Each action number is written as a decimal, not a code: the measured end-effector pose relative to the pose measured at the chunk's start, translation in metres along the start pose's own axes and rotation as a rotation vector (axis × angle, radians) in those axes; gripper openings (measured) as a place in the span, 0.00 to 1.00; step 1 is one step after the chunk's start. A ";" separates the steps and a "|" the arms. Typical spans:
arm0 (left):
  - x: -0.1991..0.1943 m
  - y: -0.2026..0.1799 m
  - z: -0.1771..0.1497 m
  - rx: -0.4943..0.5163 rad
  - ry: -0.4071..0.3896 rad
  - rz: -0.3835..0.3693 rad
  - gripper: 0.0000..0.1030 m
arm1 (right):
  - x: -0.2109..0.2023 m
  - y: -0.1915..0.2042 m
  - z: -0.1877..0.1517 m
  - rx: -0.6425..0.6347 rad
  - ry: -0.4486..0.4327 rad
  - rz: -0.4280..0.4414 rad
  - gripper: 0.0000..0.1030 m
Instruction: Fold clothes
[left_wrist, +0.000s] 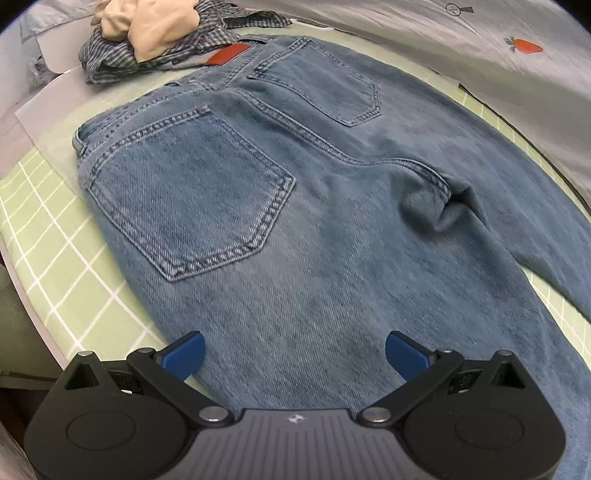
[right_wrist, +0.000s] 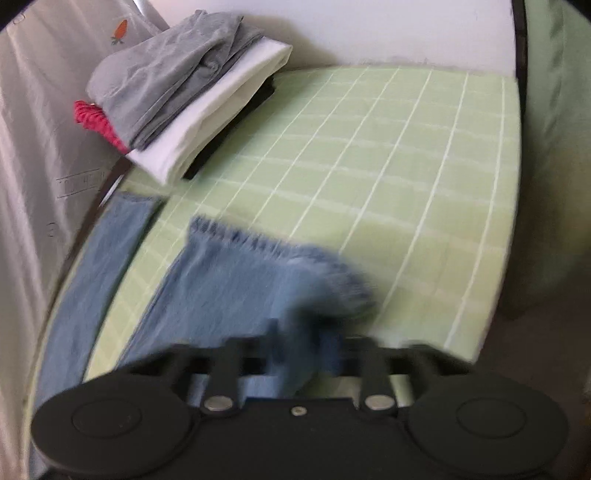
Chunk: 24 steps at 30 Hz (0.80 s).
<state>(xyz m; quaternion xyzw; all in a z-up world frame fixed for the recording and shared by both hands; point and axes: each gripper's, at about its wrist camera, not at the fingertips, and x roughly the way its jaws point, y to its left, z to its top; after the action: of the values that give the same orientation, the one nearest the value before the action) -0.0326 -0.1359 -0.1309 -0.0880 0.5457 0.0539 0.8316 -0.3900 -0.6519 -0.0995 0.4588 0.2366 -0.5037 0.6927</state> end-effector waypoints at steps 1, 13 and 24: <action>0.000 0.000 0.001 0.005 -0.002 0.001 0.99 | -0.004 0.000 0.005 -0.006 -0.026 -0.014 0.03; -0.002 0.021 0.008 -0.035 -0.010 0.027 0.99 | -0.010 0.009 0.010 -0.092 -0.030 -0.133 0.59; 0.002 0.075 0.026 -0.161 -0.019 0.017 0.99 | -0.007 -0.014 -0.062 0.307 0.181 0.146 0.76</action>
<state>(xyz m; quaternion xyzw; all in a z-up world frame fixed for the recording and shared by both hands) -0.0225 -0.0568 -0.1289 -0.1497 0.5323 0.1054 0.8265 -0.3973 -0.5954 -0.1283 0.6186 0.1844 -0.4391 0.6249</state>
